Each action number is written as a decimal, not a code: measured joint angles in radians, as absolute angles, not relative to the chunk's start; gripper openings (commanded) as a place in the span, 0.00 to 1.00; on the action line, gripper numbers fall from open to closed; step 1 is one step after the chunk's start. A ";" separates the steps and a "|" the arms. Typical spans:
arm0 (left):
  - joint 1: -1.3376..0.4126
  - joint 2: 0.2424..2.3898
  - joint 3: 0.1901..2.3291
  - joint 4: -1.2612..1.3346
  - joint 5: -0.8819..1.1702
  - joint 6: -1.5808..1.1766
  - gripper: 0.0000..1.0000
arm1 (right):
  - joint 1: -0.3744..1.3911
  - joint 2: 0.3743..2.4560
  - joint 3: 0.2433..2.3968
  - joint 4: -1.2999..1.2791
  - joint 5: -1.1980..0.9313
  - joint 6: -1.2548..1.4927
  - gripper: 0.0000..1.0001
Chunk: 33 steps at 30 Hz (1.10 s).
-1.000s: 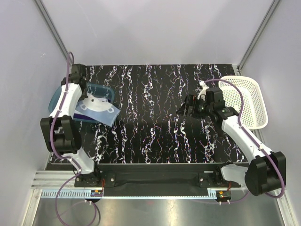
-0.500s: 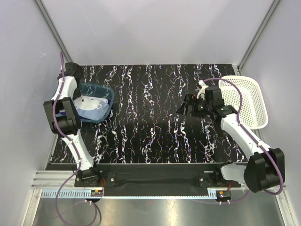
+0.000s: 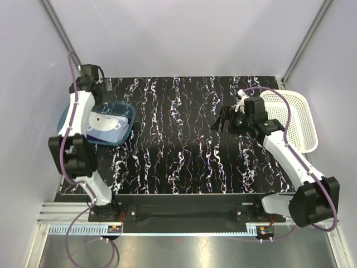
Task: Fold and stack the towels
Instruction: Neatly place the folded towel into the bin
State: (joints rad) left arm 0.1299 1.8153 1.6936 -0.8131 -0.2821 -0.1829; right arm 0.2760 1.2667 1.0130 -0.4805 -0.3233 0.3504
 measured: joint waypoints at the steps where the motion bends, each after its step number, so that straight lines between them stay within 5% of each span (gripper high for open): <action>1: 0.108 1.766 1.670 -0.809 -0.221 -0.187 0.99 | 0.276 1.261 1.026 -0.488 -0.316 0.352 1.00; 14: -0.233 1.230 1.281 -0.567 0.414 -0.213 0.99 | 0.276 1.144 1.196 -0.582 -0.178 0.394 1.00; 33: -0.333 1.031 1.131 -0.417 0.502 -0.236 0.99 | 0.277 0.934 1.130 -0.546 -0.110 0.436 1.00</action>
